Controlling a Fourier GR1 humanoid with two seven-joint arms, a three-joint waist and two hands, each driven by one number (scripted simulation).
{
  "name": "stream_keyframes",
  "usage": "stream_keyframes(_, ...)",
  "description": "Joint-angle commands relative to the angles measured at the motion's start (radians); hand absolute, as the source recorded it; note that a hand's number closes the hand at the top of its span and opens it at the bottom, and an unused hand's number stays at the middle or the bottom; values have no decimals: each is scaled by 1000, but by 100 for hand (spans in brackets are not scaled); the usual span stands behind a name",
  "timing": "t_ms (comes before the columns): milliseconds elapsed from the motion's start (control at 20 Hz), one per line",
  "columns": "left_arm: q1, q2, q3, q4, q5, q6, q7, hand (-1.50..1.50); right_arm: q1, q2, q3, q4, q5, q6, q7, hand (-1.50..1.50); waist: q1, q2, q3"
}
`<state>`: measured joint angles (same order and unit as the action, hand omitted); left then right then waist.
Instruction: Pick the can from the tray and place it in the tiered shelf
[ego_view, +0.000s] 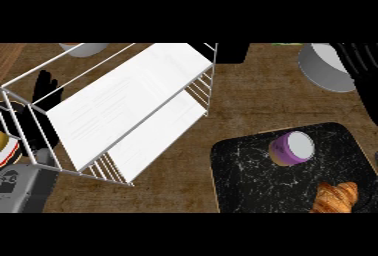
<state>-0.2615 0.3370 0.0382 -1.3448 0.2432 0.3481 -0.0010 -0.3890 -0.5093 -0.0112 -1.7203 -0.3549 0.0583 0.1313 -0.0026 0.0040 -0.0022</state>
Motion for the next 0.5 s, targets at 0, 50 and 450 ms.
stream_keyframes(0,52,-20,-28,8,-14,-36,21,0,62,-21,-72,-1,6,44,-43,150,0,-5,2)
stream_keyframes(50,60,-16,-50,0,-3,-39,81,0,71,-94,-157,93,-42,110,-98,150,-1,-3,4)
stream_keyframes(450,192,-39,-138,85,63,-211,177,0,273,-181,-243,388,99,78,-101,150,-1,5,4)
